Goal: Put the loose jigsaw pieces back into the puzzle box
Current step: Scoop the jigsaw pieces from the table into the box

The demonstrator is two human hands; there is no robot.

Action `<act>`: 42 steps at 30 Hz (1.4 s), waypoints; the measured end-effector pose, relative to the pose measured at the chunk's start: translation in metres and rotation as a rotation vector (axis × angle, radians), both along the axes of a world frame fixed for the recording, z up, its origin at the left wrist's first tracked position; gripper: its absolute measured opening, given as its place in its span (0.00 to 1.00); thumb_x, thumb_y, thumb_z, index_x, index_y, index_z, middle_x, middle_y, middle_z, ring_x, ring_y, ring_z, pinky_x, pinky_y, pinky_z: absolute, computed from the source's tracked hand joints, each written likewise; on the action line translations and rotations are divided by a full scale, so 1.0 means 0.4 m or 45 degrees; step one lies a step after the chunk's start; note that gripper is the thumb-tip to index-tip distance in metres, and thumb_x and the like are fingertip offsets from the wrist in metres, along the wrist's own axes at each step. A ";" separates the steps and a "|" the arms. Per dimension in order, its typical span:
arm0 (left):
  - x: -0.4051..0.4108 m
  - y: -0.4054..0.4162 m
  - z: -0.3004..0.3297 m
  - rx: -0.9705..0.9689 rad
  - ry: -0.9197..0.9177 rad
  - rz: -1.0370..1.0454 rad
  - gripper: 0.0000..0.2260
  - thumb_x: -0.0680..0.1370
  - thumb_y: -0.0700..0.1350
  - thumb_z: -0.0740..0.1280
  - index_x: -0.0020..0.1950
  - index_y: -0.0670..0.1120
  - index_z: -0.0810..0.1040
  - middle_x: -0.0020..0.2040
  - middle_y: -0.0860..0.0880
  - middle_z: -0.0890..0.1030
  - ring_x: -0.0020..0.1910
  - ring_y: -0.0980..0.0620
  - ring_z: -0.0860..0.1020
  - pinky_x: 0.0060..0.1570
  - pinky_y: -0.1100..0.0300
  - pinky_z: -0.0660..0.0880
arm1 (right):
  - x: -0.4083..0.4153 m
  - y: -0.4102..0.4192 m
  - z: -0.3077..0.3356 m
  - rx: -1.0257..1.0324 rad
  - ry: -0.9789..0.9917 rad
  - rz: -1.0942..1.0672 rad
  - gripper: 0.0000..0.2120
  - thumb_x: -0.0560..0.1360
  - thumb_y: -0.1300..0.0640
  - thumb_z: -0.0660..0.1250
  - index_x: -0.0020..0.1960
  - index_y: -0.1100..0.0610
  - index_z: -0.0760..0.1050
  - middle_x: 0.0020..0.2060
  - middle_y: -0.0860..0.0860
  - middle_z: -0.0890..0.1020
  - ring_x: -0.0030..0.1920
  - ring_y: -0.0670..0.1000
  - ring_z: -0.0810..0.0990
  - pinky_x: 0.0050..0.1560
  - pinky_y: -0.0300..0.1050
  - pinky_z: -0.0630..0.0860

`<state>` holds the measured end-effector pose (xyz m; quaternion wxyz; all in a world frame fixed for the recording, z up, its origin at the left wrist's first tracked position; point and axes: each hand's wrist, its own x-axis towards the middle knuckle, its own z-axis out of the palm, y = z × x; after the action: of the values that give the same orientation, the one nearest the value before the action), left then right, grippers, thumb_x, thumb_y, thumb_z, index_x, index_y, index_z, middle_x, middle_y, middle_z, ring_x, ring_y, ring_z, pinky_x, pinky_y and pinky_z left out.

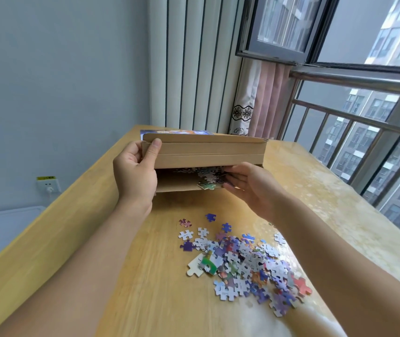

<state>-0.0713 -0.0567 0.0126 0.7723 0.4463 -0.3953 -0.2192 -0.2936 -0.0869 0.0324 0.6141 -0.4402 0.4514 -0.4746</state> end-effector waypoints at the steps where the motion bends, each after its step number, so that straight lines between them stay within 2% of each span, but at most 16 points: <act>1: 0.001 0.001 0.002 -0.004 0.004 0.005 0.08 0.80 0.51 0.71 0.44 0.50 0.81 0.40 0.51 0.84 0.30 0.51 0.71 0.31 0.59 0.67 | -0.002 0.000 -0.004 -0.070 0.068 0.006 0.12 0.80 0.65 0.61 0.60 0.64 0.79 0.63 0.60 0.81 0.64 0.56 0.79 0.59 0.46 0.81; 6: 0.003 0.003 0.002 0.000 0.012 0.012 0.08 0.79 0.51 0.72 0.42 0.50 0.81 0.38 0.55 0.83 0.31 0.52 0.71 0.31 0.59 0.67 | -0.019 0.023 -0.031 -0.603 0.477 0.094 0.21 0.73 0.73 0.60 0.55 0.58 0.85 0.54 0.54 0.86 0.57 0.56 0.83 0.63 0.53 0.79; 9: 0.003 0.003 0.002 -0.006 0.014 0.014 0.08 0.79 0.51 0.72 0.42 0.50 0.81 0.38 0.55 0.83 0.32 0.51 0.71 0.31 0.58 0.67 | -0.047 0.038 -0.045 -1.093 0.978 0.006 0.19 0.73 0.70 0.63 0.57 0.56 0.84 0.54 0.47 0.85 0.55 0.46 0.83 0.60 0.50 0.80; 11: 0.002 0.003 0.003 0.000 0.018 0.017 0.09 0.79 0.51 0.72 0.42 0.50 0.81 0.38 0.55 0.84 0.33 0.50 0.71 0.31 0.58 0.67 | -0.053 0.052 -0.053 -1.313 1.396 0.097 0.19 0.76 0.61 0.66 0.65 0.52 0.80 0.60 0.46 0.82 0.60 0.44 0.79 0.62 0.47 0.77; 13: 0.000 0.004 0.004 0.009 0.018 0.015 0.09 0.79 0.51 0.72 0.42 0.50 0.81 0.38 0.55 0.84 0.34 0.51 0.72 0.31 0.58 0.67 | -0.044 0.066 -0.067 -1.306 1.706 0.255 0.23 0.79 0.47 0.63 0.74 0.46 0.71 0.68 0.46 0.76 0.67 0.48 0.74 0.66 0.49 0.74; 15: 0.000 0.005 0.005 0.016 0.022 0.011 0.08 0.79 0.51 0.72 0.42 0.50 0.81 0.38 0.56 0.84 0.32 0.52 0.72 0.31 0.58 0.67 | -0.030 0.070 -0.075 -1.223 1.837 0.351 0.28 0.81 0.36 0.57 0.78 0.44 0.63 0.74 0.48 0.70 0.73 0.51 0.69 0.69 0.49 0.70; 19: -0.002 0.007 0.006 0.019 0.039 0.005 0.06 0.80 0.50 0.71 0.44 0.50 0.82 0.41 0.54 0.85 0.31 0.53 0.73 0.31 0.60 0.68 | 0.008 0.040 -0.065 -1.146 1.883 0.477 0.36 0.79 0.29 0.51 0.81 0.47 0.58 0.76 0.50 0.68 0.74 0.53 0.67 0.71 0.52 0.68; 24: -0.004 0.005 0.001 0.026 0.011 0.009 0.08 0.80 0.51 0.71 0.42 0.51 0.81 0.40 0.55 0.84 0.32 0.53 0.73 0.30 0.60 0.68 | 0.057 -0.025 -0.047 -0.985 1.875 0.514 0.38 0.77 0.26 0.49 0.79 0.47 0.61 0.74 0.51 0.72 0.71 0.54 0.71 0.68 0.53 0.71; 27: -0.002 0.005 0.001 0.016 0.009 0.006 0.07 0.79 0.51 0.71 0.43 0.51 0.81 0.41 0.54 0.85 0.32 0.53 0.74 0.31 0.59 0.68 | 0.048 -0.005 -0.040 -1.097 1.835 0.382 0.34 0.78 0.29 0.53 0.76 0.48 0.66 0.68 0.50 0.77 0.67 0.53 0.74 0.62 0.52 0.75; 28: -0.001 0.006 0.001 0.015 0.012 0.000 0.07 0.80 0.51 0.71 0.43 0.51 0.81 0.41 0.55 0.85 0.32 0.54 0.73 0.31 0.60 0.68 | 0.038 0.015 -0.041 -1.163 1.894 0.247 0.32 0.78 0.30 0.54 0.72 0.50 0.71 0.63 0.50 0.80 0.63 0.53 0.77 0.58 0.53 0.77; 30: -0.002 0.004 0.003 0.010 0.016 0.003 0.07 0.80 0.51 0.71 0.43 0.51 0.81 0.40 0.56 0.84 0.31 0.55 0.72 0.31 0.60 0.68 | 0.010 0.046 -0.046 -1.178 2.012 -0.033 0.29 0.79 0.32 0.52 0.55 0.55 0.79 0.49 0.50 0.82 0.51 0.54 0.80 0.45 0.52 0.79; 31: -0.002 0.003 0.002 0.011 0.015 0.011 0.08 0.80 0.51 0.71 0.42 0.51 0.81 0.39 0.57 0.84 0.31 0.55 0.72 0.30 0.60 0.67 | -0.003 0.057 -0.050 -1.105 2.052 -0.102 0.31 0.79 0.31 0.51 0.47 0.57 0.77 0.42 0.50 0.81 0.45 0.55 0.80 0.40 0.51 0.76; 33: -0.001 0.001 0.000 0.011 0.003 0.022 0.09 0.79 0.51 0.72 0.41 0.51 0.80 0.37 0.57 0.83 0.30 0.54 0.71 0.30 0.59 0.67 | -0.016 0.061 -0.059 -0.924 2.106 -0.074 0.33 0.78 0.28 0.50 0.42 0.58 0.72 0.40 0.52 0.78 0.43 0.56 0.78 0.38 0.50 0.70; 36: -0.006 0.004 -0.005 0.023 -0.014 0.019 0.09 0.79 0.51 0.72 0.41 0.51 0.80 0.37 0.57 0.83 0.30 0.53 0.71 0.30 0.59 0.68 | -0.003 0.033 -0.067 -0.773 2.130 0.201 0.37 0.76 0.26 0.48 0.58 0.58 0.73 0.55 0.57 0.78 0.58 0.59 0.75 0.53 0.52 0.72; 39: -0.003 0.004 -0.005 0.030 0.002 0.031 0.09 0.79 0.50 0.72 0.40 0.51 0.79 0.35 0.59 0.82 0.31 0.54 0.71 0.31 0.58 0.67 | 0.039 0.004 -0.063 -0.769 2.101 0.383 0.40 0.76 0.26 0.48 0.77 0.52 0.62 0.72 0.57 0.70 0.72 0.61 0.67 0.71 0.60 0.64; 42: 0.001 -0.001 -0.003 0.047 0.006 0.048 0.10 0.79 0.52 0.72 0.39 0.51 0.79 0.35 0.59 0.82 0.33 0.53 0.72 0.31 0.59 0.67 | 0.046 -0.001 -0.040 -0.854 1.874 0.472 0.36 0.79 0.31 0.55 0.80 0.49 0.59 0.75 0.52 0.68 0.74 0.56 0.67 0.73 0.55 0.64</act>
<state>-0.0707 -0.0569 0.0115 0.7688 0.4675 -0.3810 -0.2129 -0.2750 -0.0871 0.0165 0.0662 -0.8652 0.4926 -0.0657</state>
